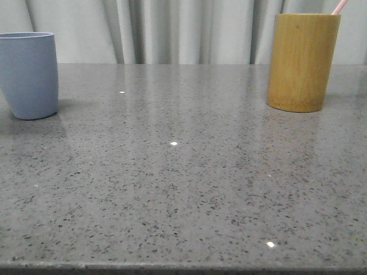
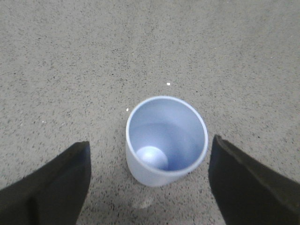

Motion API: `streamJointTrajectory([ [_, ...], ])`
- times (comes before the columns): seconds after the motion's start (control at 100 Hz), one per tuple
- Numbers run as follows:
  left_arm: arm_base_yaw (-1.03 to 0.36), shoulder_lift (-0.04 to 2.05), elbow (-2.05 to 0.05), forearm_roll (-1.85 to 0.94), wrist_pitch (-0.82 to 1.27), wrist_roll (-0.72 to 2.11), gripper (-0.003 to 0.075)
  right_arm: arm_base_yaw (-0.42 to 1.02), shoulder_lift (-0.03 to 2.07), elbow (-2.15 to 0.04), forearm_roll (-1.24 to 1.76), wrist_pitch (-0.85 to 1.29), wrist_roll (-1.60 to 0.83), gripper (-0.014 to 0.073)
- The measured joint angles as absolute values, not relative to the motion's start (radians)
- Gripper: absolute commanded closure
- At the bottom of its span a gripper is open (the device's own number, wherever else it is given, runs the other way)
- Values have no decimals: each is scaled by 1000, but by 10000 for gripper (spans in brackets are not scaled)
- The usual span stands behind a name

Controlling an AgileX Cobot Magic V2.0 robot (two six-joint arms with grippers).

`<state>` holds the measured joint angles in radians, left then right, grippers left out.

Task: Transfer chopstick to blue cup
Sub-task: 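Lower the open left gripper and grasp the blue cup's rim, then lift the blue cup with the left gripper and carry it toward the table center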

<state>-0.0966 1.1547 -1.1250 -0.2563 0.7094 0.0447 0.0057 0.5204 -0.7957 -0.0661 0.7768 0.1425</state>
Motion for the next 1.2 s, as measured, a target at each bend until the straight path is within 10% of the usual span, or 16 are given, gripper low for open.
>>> streamJointTrajectory([
  [0.7, -97, 1513, -1278, -246, 801, 45, 300, 6, 520, -796, -66, 777, 142, 2],
  [1.01, -97, 1516, -1279, -246, 819, 51, 742, 6, 520, -796, -66, 777, 142, 2],
  [1.2, -97, 1516, -1286, -242, 844, 67, 739, 6, 520, -796, -66, 777, 142, 2],
])
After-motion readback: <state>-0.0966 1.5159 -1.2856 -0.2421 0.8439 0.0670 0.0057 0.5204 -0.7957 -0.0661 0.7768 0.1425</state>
